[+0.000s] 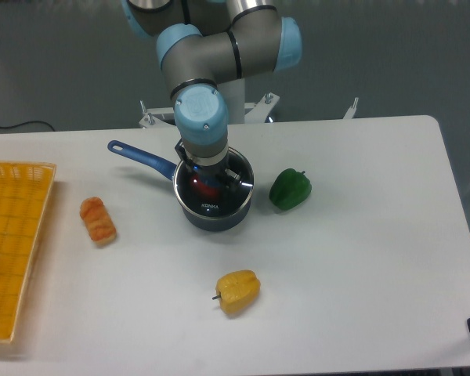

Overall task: Close the pot lid
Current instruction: 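Hold the lid on the saucepan and settle it flat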

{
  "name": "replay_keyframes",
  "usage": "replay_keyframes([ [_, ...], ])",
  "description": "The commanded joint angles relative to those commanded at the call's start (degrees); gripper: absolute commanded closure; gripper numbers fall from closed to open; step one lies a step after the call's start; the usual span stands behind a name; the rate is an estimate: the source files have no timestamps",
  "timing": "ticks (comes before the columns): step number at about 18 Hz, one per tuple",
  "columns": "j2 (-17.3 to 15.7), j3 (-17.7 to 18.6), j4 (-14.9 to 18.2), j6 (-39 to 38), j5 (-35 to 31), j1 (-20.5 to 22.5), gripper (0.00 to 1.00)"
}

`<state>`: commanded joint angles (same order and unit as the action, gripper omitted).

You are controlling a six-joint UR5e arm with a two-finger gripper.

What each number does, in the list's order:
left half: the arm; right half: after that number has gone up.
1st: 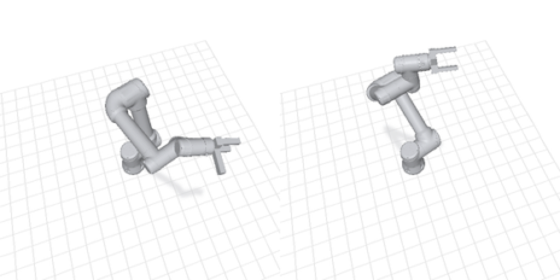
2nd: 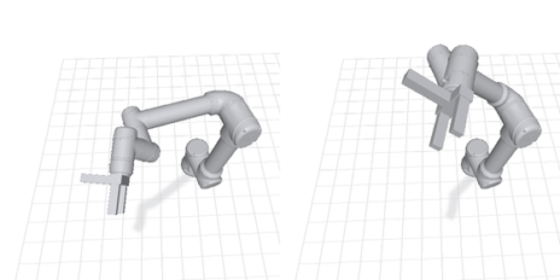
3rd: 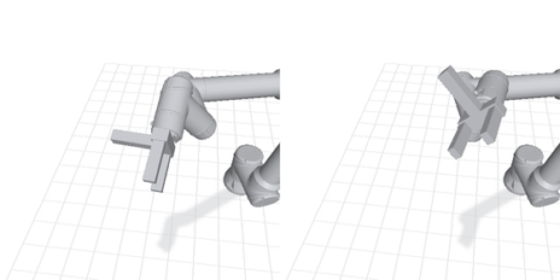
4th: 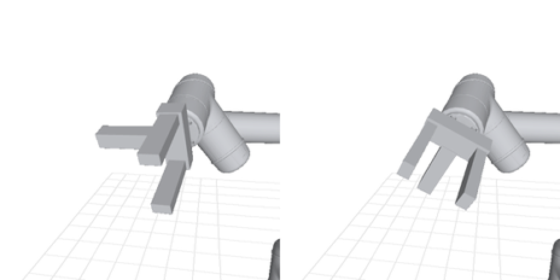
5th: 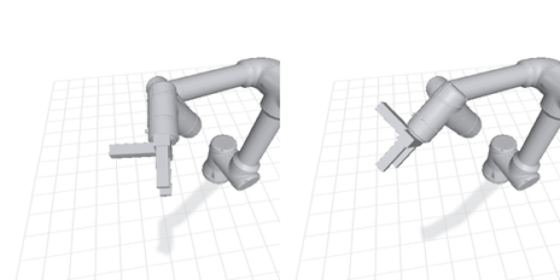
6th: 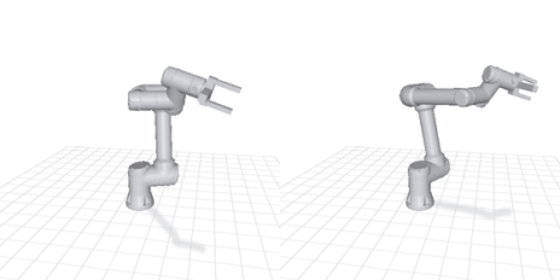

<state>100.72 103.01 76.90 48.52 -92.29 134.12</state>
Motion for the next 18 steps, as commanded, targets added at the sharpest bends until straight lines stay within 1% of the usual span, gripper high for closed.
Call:
replay_keyframes([
  [18,0.1,0.0,0.0,-0.1,-1.2,-0.2,0.36],
])
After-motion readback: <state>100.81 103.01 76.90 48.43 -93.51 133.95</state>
